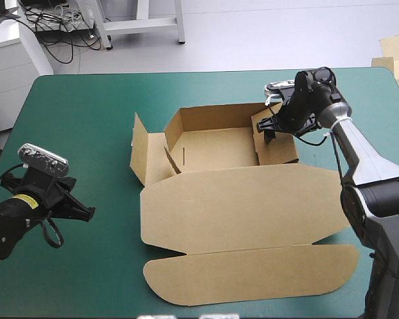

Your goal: Fold the box

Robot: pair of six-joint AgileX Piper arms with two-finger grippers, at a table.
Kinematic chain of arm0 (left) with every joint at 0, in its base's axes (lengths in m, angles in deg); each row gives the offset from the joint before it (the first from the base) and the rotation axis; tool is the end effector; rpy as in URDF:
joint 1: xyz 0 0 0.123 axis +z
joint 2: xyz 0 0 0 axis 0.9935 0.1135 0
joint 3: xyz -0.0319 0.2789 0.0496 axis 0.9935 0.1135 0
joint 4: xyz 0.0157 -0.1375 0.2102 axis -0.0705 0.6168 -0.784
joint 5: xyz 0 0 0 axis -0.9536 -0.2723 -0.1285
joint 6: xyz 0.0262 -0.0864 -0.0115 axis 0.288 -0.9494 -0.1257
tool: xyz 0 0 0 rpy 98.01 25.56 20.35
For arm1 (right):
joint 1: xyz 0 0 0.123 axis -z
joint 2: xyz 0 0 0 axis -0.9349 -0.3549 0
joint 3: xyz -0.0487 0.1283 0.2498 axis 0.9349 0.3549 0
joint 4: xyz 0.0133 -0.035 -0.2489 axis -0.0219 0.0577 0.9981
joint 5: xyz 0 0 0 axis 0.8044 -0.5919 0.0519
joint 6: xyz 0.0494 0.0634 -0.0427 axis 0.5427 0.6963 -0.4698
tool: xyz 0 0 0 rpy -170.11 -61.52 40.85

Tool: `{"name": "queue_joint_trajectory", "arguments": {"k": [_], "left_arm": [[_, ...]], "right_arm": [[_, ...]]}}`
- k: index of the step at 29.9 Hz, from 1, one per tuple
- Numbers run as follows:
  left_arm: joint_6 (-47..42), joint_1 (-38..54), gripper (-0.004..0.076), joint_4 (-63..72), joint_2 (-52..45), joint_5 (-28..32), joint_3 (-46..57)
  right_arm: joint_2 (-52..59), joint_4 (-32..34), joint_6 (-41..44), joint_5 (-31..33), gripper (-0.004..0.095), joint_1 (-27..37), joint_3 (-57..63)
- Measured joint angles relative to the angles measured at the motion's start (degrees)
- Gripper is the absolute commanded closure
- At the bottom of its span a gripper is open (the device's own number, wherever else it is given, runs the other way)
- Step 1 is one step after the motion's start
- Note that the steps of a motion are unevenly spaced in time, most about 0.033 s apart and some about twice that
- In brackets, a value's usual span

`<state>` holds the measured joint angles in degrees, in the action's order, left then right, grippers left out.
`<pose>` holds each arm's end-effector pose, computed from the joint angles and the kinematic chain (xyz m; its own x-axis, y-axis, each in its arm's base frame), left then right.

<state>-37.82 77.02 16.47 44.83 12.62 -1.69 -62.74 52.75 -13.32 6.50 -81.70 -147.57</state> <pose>0.1503 -0.0224 0.3584 -0.5497 0.3369 -0.7644 0.3197 0.9302 0.1801 0.4267 0.1013 0.2880 -0.9138 -0.2582 -0.3134 -0.2881 0.9562 0.0522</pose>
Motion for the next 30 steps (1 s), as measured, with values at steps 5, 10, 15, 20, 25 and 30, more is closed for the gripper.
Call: {"name": "queue_joint_trajectory", "arguments": {"k": [5,10,15,20,25,30], "left_arm": [[0.0,0.0,0.0734,0.0,0.0,-0.1,0.0],[0.0,0.0,0.0734,0.0,0.0,-0.2,0.0],[0.0,0.0,0.0734,0.0,0.0,-0.4,0.0],[0.0,0.0,0.0734,0.0,0.0,-0.5,0.0],[0.0,0.0,0.0734,0.0,0.0,-0.5,0.0],[-0.1,0.0,0.0734,-0.5,0.0,-0.5,0.0]], "right_arm": [[-0.8,0.0,0.1,-1.3,0.0498,0.0,0.0],[-2.2,0.6,0.1,-1.9,0.0783,0.0,0.0],[-2.7,1.4,0.4,-2.6,0.0928,0.1,-0.1],[-3.0,0.9,0.5,-1.8,0.0928,0.1,-1.3],[-3.0,0.2,0.5,-0.2,0.0928,0.0,-3.9],[-0.4,0.0,-1.6,0.2,0.0928,0.0,-5.3]]}}
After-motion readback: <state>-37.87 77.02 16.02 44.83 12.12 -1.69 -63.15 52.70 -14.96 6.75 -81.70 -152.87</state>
